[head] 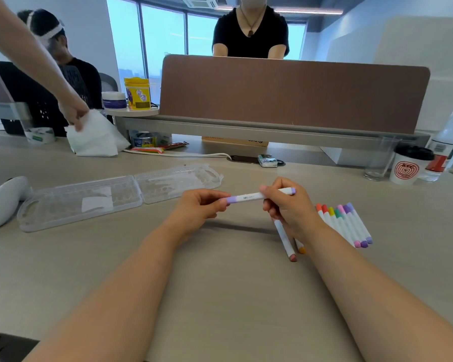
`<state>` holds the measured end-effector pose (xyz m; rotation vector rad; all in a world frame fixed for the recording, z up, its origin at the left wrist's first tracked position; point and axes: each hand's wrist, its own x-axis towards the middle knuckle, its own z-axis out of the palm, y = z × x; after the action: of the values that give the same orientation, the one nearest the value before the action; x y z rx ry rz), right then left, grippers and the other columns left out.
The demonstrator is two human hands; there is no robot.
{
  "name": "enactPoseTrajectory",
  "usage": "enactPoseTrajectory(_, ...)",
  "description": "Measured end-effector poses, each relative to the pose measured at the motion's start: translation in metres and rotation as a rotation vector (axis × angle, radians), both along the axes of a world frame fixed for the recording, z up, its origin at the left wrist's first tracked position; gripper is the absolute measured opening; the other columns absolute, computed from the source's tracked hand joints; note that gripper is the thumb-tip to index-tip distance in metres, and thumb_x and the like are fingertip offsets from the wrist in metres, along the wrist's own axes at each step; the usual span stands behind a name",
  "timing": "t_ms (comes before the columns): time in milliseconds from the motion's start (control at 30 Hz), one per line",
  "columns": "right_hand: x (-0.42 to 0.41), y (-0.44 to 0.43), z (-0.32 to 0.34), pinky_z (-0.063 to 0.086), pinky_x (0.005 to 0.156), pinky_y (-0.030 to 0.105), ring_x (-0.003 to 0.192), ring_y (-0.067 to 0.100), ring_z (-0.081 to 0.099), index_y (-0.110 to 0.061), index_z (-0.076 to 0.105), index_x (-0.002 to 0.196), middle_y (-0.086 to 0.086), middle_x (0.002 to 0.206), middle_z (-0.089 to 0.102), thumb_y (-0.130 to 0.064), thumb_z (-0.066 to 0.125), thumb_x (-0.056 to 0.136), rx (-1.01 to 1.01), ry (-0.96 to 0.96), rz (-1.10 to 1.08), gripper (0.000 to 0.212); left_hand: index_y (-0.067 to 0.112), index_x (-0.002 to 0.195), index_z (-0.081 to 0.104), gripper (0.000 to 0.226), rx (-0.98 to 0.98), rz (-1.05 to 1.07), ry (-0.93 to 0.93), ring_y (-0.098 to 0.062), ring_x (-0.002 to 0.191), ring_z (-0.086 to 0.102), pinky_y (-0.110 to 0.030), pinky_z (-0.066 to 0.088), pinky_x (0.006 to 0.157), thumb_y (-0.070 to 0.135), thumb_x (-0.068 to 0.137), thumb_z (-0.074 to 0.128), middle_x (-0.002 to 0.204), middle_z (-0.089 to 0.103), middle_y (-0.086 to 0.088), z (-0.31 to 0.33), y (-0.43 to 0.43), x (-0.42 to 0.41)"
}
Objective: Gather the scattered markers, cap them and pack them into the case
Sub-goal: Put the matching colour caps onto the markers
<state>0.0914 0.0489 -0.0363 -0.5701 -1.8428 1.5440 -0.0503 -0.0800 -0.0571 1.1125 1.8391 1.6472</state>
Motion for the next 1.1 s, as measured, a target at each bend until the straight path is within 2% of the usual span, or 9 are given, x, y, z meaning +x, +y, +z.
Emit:
enactPoseTrajectory(267,0.0,0.001,-0.003,0.039,0.042,0.016,0.04,0.006,0.045,-0.01,0.046,0.066,-0.001,0.045,0.055,-0.011,0.053,0.093,0.001,-0.045,0.028,0.028,0.012,0.094,0.07,0.013,-0.016,0.006,-0.043,-0.002,0.067,0.057,-0.009,0.046,0.058,0.005,0.087,0.062,0.076,0.067,0.003,-0.004,0.006,0.003)
enactPoseTrajectory(367,-0.001,0.001,-0.004,0.042,0.046,0.017,0.047,0.008,0.05,-0.01,0.052,0.069,0.002,0.056,0.061,-0.013,0.058,0.091,0.035,-0.09,0.03,0.022,0.018,0.086,0.066,0.014,0.026,0.084,-0.164,-0.005,0.071,0.057,-0.015,0.042,0.062,0.006,0.088,0.059,0.079,0.065,0.003,-0.011,0.013,0.003)
enactPoseTrajectory(533,0.002,0.004,0.005,0.049,0.06,0.021,0.067,0.008,0.06,-0.017,0.064,0.08,0.0,0.078,0.069,-0.011,0.069,0.082,0.308,-0.431,0.148,0.008,0.018,0.084,0.058,0.014,0.099,0.22,-0.296,-0.016,0.079,0.057,-0.023,0.044,0.069,0.005,0.086,0.063,0.082,0.064,-0.004,-0.017,0.015,-0.006)
enactPoseTrajectory(667,-0.001,-0.006,0.003,0.057,0.06,0.032,0.073,0.016,0.06,-0.013,0.061,0.089,-0.002,0.078,0.061,-0.013,0.066,0.079,0.539,-0.667,0.11,0.012,0.016,0.095,0.064,0.012,0.079,0.188,-0.178,-0.017,0.088,0.063,-0.027,0.047,0.076,0.007,0.087,0.061,0.092,0.068,-0.005,-0.016,0.021,0.002)
enactPoseTrajectory(800,-0.003,-0.008,0.001,0.045,0.056,0.024,0.07,0.018,0.061,-0.017,0.046,0.08,0.002,0.073,0.065,-0.012,0.055,0.08,0.675,-0.812,0.008,0.011,0.01,0.116,0.061,0.027,-0.051,0.221,0.071,-0.01,0.087,0.055,-0.023,0.041,0.081,0.006,0.091,0.053,0.106,0.06,0.0,-0.016,0.024,0.006)
enactPoseTrajectory(900,-0.005,-0.005,0.002,0.05,0.061,0.028,0.071,0.021,0.067,-0.015,0.053,0.079,0.007,0.073,0.069,-0.004,0.058,0.074,0.694,-1.0,-0.006,0.013,0.014,0.107,0.065,0.019,-0.114,0.168,0.209,-0.009,0.077,0.053,-0.02,0.041,0.072,0.01,0.091,0.055,0.094,0.061,0.002,-0.016,0.027,0.011)
enactPoseTrajectory(1000,-0.005,-0.007,0.003,0.046,0.046,0.024,0.043,0.016,0.058,-0.008,0.063,0.089,0.006,0.066,0.066,0.0,0.062,0.072,0.718,-1.137,0.025,0.019,0.018,0.092,0.065,0.009,-0.167,0.108,0.322,-0.009,0.071,0.052,-0.021,0.043,0.068,0.013,0.089,0.059,0.077,0.058,0.01,-0.015,0.03,0.016)
enactPoseTrajectory(1033,-0.004,-0.007,0.005,0.045,0.046,0.024,0.046,0.016,0.057,-0.008,0.064,0.092,0.006,0.069,0.066,-0.003,0.061,0.076,0.725,-1.135,0.017,0.017,0.02,0.087,0.065,0.009,-0.183,0.096,0.355,-0.011,0.072,0.053,-0.024,0.044,0.071,0.013,0.089,0.059,0.074,0.058,0.012,-0.014,0.031,0.018)
enactPoseTrajectory(1100,0.003,-0.007,0.008,0.044,0.059,0.025,0.069,0.019,0.059,-0.011,0.063,0.093,0.007,0.085,0.066,-0.014,0.057,0.085,0.759,-1.07,-0.04,0.01,0.025,0.08,0.063,0.015,-0.212,0.079,0.41,-0.014,0.074,0.055,-0.028,0.047,0.075,0.013,0.088,0.059,0.071,0.058,0.013,-0.009,0.032,0.023)
